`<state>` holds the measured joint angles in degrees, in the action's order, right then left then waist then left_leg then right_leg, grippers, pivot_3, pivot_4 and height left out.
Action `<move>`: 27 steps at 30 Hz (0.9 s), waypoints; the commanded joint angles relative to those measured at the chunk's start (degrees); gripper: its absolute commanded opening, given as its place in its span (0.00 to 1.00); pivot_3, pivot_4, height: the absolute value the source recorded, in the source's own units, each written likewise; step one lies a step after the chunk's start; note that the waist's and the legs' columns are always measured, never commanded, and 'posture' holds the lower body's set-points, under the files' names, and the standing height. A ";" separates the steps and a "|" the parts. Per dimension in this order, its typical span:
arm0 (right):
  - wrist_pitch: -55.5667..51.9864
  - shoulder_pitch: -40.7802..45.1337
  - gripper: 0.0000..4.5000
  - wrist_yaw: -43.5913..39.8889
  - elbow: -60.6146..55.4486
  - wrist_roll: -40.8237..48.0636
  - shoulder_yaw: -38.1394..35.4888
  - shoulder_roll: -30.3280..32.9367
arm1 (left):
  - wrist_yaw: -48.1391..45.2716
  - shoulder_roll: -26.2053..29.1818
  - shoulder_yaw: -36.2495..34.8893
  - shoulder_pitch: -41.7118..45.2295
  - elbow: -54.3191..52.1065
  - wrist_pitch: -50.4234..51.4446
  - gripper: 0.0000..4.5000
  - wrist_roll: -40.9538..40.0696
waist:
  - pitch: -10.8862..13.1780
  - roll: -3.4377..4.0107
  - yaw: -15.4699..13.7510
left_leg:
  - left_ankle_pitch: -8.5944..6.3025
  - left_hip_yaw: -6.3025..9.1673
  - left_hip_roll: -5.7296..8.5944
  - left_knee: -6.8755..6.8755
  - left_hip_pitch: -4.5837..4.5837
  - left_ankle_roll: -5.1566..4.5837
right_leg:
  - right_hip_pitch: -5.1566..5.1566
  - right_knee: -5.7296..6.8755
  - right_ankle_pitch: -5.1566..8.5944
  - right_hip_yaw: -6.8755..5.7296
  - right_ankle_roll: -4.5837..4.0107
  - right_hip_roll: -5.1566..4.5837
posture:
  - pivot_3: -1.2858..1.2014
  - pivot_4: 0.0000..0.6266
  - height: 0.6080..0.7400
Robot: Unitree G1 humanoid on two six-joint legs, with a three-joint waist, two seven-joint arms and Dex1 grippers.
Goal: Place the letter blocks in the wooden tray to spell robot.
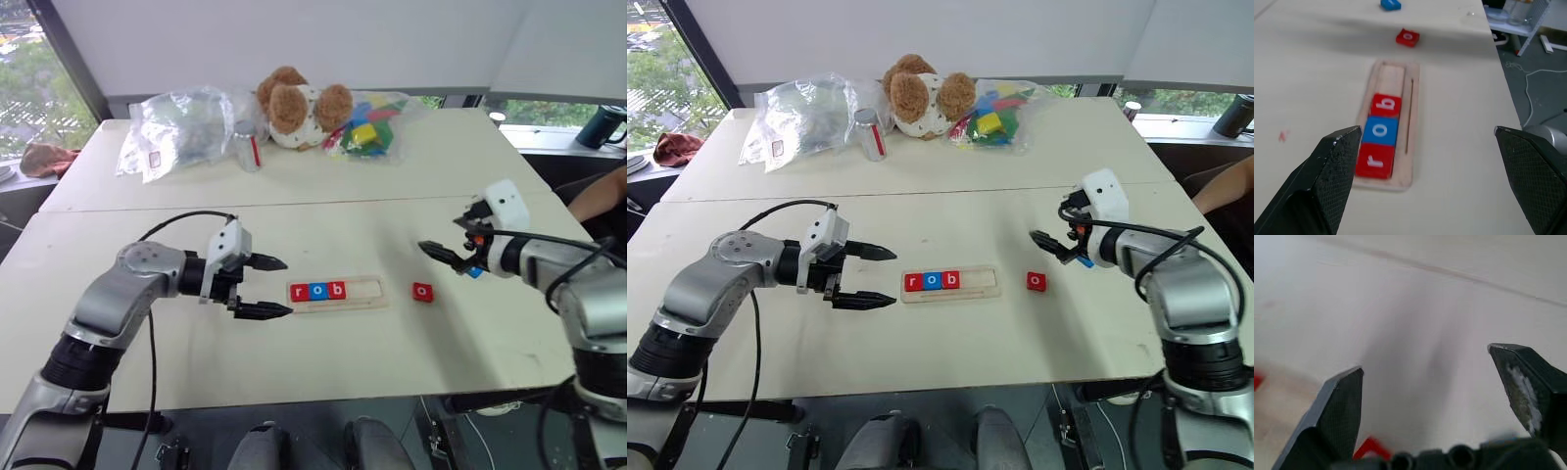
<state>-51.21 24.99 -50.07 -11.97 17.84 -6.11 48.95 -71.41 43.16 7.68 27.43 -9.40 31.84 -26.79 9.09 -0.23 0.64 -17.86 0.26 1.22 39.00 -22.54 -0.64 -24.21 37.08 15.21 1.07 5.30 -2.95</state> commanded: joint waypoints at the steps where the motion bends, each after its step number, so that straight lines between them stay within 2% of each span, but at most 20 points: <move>1: 10.28 -0.68 0.98 -13.20 6.16 2.42 0.69 4.65 | -0.26 1.18 -1.47 0.23 -1.59 -0.88 1.00 -0.12 | 0.00 -0.01 0.02 | 0.00 -0.05 0.01 0.04 -0.02 0.00 | 0.00 -0.01 0.00 0.03 0.00 -0.03 | 0.52 0.24 1.00; 4: 23.73 -4.63 0.98 -23.32 10.98 -0.14 3.97 8.85 | -0.59 2.70 -2.30 -0.95 -3.24 -0.27 1.00 -0.91 | 0.01 -0.02 0.03 | 0.00 -0.17 0.09 0.14 0.00 0.00 | 0.06 -0.04 -0.01 0.06 0.01 -0.30 | 0.52 0.24 1.00; 6: 30.84 -4.97 0.98 -25.86 15.63 -2.43 6.14 9.10 | -1.21 4.27 -2.25 -2.04 -4.62 -0.12 1.00 -0.90 | 0.01 -0.03 0.10 | 0.00 -0.18 0.09 0.16 0.05 0.00 | 0.12 -0.04 -0.01 0.06 0.02 -0.33 | 0.52 0.24 1.00; 16: 48.46 3.73 0.98 -27.13 35.39 -9.28 11.66 2.32 | -0.54 7.00 -3.19 -4.04 -7.36 1.33 1.00 -1.42 | 0.02 -0.01 0.15 | 0.06 -0.19 0.08 0.16 0.08 0.12 | 0.05 0.06 -0.01 0.10 0.01 -0.35 | 0.52 0.24 1.00; 21: 51.73 5.79 0.98 -28.96 39.99 -10.69 12.84 0.89 | 0.75 6.78 -3.79 -4.35 -8.13 2.43 1.00 -1.81 | 0.02 -0.01 -0.14 | 0.06 -0.15 0.10 0.14 0.05 0.14 | 0.05 0.05 -0.01 0.05 0.01 -0.41 | 0.52 0.24 1.00; 24: 53.62 6.67 0.79 -29.39 42.44 -11.57 13.19 0.33 | 1.08 7.05 -3.69 -4.56 -7.98 2.22 1.00 -1.51 | 0.02 -0.01 0.06 | 0.06 -0.16 0.11 0.14 0.05 0.15 | 0.05 0.03 -0.01 0.06 0.01 -0.43 | 0.52 0.24 1.00; 27: 55.27 7.50 0.46 -30.30 44.37 -11.82 13.48 -0.13 | 1.11 7.14 -3.66 -4.39 -7.46 1.90 1.00 -1.28 | 0.02 -0.01 0.13 | 0.07 -0.16 0.11 0.14 0.06 0.17 | 0.05 0.05 -0.01 0.06 0.01 -0.43 | 0.52 0.24 1.00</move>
<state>2.54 31.39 -79.86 32.01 6.39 7.81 48.64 -70.43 49.51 5.74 22.78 -15.97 34.42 -27.94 9.11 -0.24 0.77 -17.78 0.10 1.33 39.14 -22.47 -0.46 -24.16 37.13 15.20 1.14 5.30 -3.38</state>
